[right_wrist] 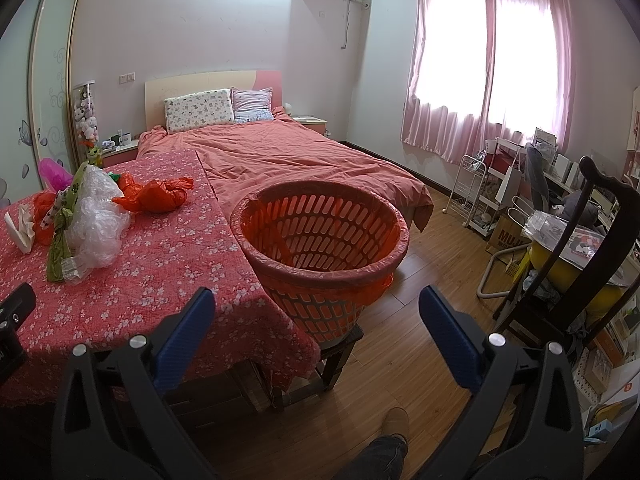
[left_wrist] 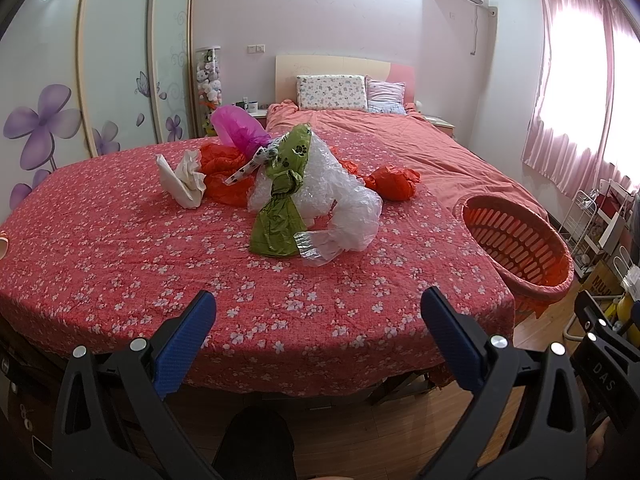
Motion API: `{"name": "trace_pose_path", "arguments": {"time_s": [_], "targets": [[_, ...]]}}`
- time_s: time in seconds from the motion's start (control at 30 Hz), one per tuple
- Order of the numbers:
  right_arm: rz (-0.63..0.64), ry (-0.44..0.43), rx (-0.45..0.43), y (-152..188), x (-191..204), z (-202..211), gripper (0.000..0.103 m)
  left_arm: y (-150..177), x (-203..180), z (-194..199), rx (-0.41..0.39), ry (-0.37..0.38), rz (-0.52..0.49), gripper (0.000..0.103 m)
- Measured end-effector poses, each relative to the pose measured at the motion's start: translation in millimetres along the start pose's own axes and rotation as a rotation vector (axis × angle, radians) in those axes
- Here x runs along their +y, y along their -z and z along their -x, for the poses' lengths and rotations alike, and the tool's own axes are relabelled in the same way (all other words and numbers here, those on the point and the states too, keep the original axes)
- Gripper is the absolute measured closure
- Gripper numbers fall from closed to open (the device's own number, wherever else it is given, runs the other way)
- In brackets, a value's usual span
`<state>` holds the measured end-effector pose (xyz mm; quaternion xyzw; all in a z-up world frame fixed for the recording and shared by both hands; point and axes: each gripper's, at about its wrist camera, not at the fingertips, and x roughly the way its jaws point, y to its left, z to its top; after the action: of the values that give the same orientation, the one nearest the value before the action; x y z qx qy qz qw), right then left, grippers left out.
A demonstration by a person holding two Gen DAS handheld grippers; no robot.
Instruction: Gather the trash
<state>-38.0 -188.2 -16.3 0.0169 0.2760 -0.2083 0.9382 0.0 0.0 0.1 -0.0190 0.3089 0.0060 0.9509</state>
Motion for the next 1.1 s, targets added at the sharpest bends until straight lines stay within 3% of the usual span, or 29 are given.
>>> {"name": "trace_pose_path", "arguments": {"time_s": [1.1], "targets": [[-0.003, -0.001, -0.001, 1, -1, 0, 0.004, 3, -10, 1, -0.001, 0.0, -0.001, 0.002]]}}
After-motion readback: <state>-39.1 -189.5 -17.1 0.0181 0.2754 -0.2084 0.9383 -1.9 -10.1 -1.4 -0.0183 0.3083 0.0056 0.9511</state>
